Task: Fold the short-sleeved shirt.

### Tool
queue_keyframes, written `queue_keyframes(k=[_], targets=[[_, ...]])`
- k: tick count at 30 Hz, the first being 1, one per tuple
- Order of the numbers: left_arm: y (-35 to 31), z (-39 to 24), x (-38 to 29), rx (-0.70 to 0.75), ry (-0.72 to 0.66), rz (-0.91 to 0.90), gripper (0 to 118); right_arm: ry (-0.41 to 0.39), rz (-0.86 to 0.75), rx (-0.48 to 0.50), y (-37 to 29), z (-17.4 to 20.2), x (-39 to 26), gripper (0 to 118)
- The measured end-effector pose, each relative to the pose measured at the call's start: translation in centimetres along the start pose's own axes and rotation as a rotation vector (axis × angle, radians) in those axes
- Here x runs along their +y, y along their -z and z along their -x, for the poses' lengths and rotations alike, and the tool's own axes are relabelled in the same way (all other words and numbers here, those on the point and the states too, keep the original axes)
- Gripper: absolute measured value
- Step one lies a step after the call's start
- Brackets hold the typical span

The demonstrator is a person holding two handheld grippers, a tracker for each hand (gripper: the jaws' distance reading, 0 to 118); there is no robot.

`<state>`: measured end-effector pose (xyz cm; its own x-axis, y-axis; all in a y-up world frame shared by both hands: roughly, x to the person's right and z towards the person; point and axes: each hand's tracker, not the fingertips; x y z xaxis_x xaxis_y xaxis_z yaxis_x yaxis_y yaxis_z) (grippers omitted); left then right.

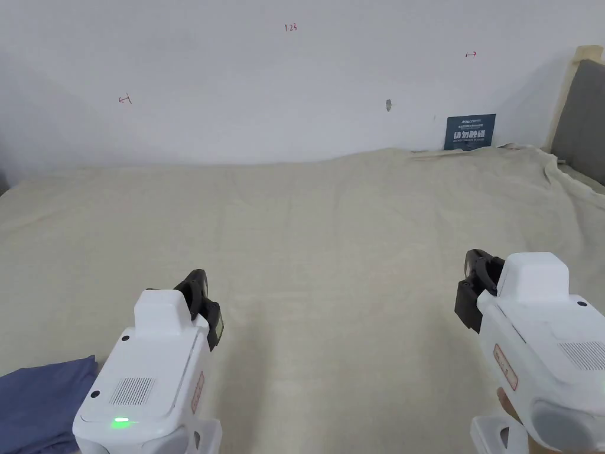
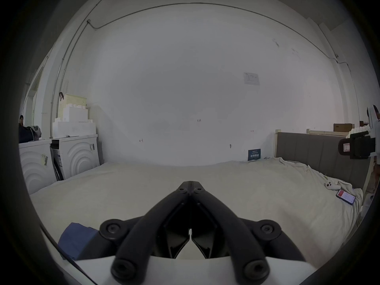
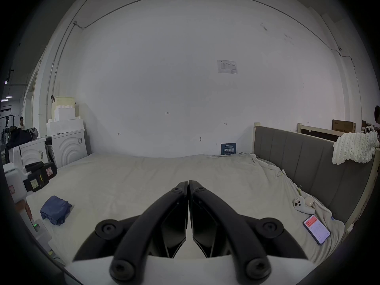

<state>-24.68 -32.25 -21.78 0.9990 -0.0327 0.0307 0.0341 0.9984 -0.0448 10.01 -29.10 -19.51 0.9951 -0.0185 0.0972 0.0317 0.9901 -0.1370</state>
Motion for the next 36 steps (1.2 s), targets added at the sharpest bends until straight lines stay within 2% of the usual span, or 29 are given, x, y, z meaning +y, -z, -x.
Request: queue_keyframes(k=[36], targets=[[-0.1, -1.8, -0.2, 0.029, 0.015, -0.031, 0, -0.019, -0.025, -0.022, -0.7, 0.4, -0.2, 1]])
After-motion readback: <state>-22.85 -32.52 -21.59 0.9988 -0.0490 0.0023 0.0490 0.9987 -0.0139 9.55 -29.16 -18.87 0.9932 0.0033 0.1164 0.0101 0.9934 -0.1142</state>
